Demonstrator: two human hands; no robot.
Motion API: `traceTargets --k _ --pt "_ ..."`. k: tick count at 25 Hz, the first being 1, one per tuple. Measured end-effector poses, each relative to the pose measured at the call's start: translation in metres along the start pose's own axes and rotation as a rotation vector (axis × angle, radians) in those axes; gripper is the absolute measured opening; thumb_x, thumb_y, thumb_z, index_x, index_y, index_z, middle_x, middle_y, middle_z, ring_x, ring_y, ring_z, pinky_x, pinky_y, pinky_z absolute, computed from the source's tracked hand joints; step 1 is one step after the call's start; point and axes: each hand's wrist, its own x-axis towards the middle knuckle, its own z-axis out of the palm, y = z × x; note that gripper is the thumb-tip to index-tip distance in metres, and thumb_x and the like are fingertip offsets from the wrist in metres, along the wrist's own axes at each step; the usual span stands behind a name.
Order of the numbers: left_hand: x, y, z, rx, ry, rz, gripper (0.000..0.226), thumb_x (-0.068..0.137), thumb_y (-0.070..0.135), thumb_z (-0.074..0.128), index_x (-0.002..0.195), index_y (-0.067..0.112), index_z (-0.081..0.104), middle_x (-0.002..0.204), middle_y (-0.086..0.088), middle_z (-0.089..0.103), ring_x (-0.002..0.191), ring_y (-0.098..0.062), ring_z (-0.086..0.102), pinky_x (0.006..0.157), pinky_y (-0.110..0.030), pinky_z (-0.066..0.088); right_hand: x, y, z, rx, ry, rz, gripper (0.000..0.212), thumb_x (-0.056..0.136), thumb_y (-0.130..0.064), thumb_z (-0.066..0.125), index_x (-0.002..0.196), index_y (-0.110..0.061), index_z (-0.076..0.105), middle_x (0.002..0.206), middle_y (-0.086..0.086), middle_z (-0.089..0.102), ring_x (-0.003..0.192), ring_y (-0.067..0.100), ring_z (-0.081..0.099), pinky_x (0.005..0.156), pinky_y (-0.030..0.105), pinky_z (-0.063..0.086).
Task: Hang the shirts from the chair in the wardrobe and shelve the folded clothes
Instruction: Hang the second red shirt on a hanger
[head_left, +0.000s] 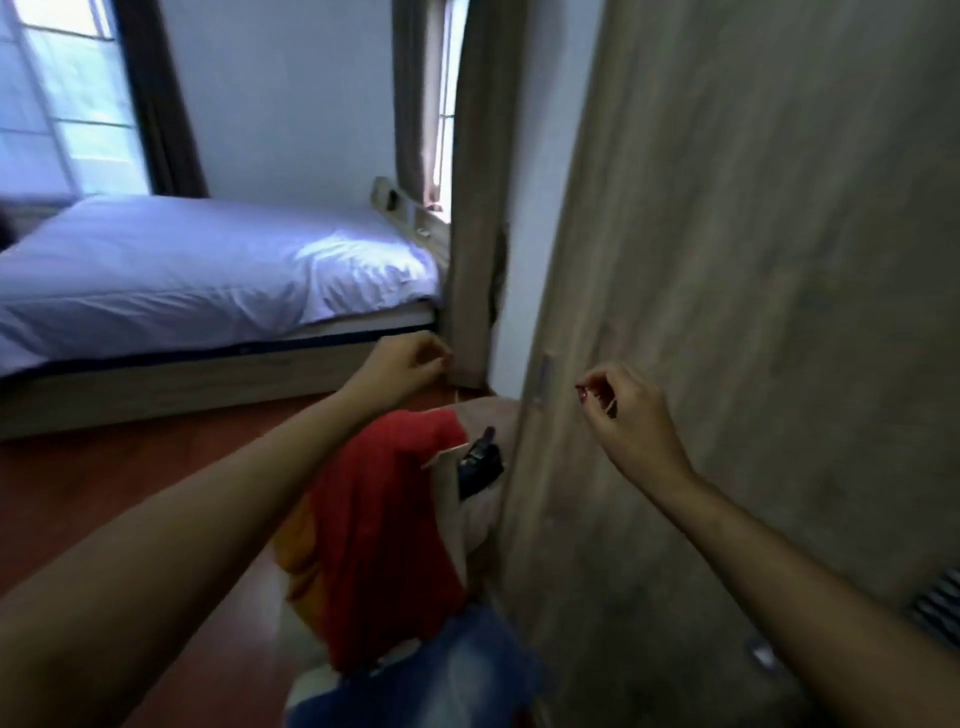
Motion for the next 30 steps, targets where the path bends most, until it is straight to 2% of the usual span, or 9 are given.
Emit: traceTargets --k 4,6,8,11,16,19,21,27,30 --pt "-0.001 -0.145 -0.027 0.225 0.042 -0.451 0.028 0.093 0.025 0.056 0.094 0.001 0.069 0.1 -0.019 0.07 0.093 -0.031 0.064 0.074 -0.03 0.043 0.029 -0.006 0.13 0.09 -0.234 0.103 0.006 0.087 -0.009 0.057 0.089 -0.008 0.062 0.089 0.005 0.061 0.072 0.008 0.052 0.061 0.008 0.038" --pt "-0.005 -0.19 -0.018 0.265 -0.118 -0.695 0.045 0.096 0.04 0.045 0.088 0.0 0.063 0.097 -0.021 0.067 0.084 -0.03 0.063 0.065 -0.029 0.044 0.035 -0.009 0.187 0.123 -0.322 0.179 0.008 0.087 -0.009 0.059 0.093 -0.006 0.063 0.091 0.007 0.061 0.069 0.004 0.05 0.06 0.007 0.038" --pt "-0.007 -0.222 -0.004 0.338 -0.302 -0.853 0.06 0.097 0.053 0.03 0.106 0.002 0.06 0.107 -0.021 0.061 0.096 -0.031 0.061 0.075 -0.032 0.049 0.04 -0.01 0.231 0.158 -0.355 0.272 0.018 0.085 -0.01 0.063 0.102 -0.004 0.061 0.096 0.007 0.058 0.07 0.006 0.051 0.065 0.007 0.04" --pt "0.004 -0.248 0.009 0.331 -0.356 -0.891 0.077 0.091 0.066 0.016 0.133 0.011 0.049 0.119 -0.022 0.057 0.106 -0.035 0.057 0.094 -0.041 0.047 0.041 -0.011 0.277 0.134 -0.428 0.377 0.024 0.082 -0.014 0.067 0.103 -0.006 0.059 0.101 0.004 0.051 0.086 0.014 0.053 0.078 0.021 0.042" --pt "0.031 -0.254 0.011 0.0 -0.197 -0.961 0.054 0.086 0.049 0.06 0.103 -0.002 0.062 0.093 -0.017 0.064 0.073 -0.021 0.055 0.073 -0.037 0.049 0.047 -0.014 0.296 0.212 -0.45 0.434 0.013 0.086 -0.005 0.059 0.075 -0.01 0.058 0.068 -0.003 0.055 0.061 0.006 0.05 0.053 0.011 0.042" --pt "0.036 -0.256 0.009 -0.062 -0.049 -0.93 0.023 0.088 0.023 0.064 0.093 0.002 0.07 0.079 -0.007 0.062 0.06 -0.012 0.048 0.067 -0.03 0.044 0.054 -0.01 0.296 0.172 -0.405 0.449 0.005 0.085 -0.011 0.062 0.084 -0.007 0.06 0.094 0.006 0.056 0.086 0.02 0.057 0.078 0.024 0.051" --pt "0.038 -0.25 0.008 -0.157 0.081 -0.84 0.017 0.091 0.02 0.06 0.078 0.01 0.067 0.078 -0.005 0.06 0.066 -0.014 0.052 0.063 -0.026 0.042 0.047 -0.002 0.304 0.138 -0.518 0.605 0.03 0.082 -0.02 0.068 0.104 -0.003 0.055 0.108 0.012 0.052 0.093 0.024 0.056 0.079 0.033 0.052" --pt "0.034 -0.202 -0.002 -1.142 0.266 -0.683 0.02 0.097 0.011 0.041 0.092 0.01 0.06 0.081 -0.006 0.066 0.071 -0.016 0.064 0.069 -0.036 0.053 0.061 -0.02 0.278 0.493 -0.38 0.593 0.021 0.087 -0.009 0.059 0.075 -0.02 0.048 0.071 -0.002 0.051 0.062 0.01 0.051 0.053 0.015 0.047" --pt "0.034 -0.189 -0.007 -1.667 0.335 -0.742 0.025 0.098 0.011 0.039 0.108 -0.003 0.058 0.084 -0.014 0.073 0.074 -0.019 0.072 0.07 -0.037 0.061 0.067 -0.028 0.232 0.662 -0.625 0.436 0.014 0.09 -0.008 0.055 0.08 -0.017 0.056 0.078 -0.002 0.057 0.069 0.003 0.055 0.062 0.01 0.045"
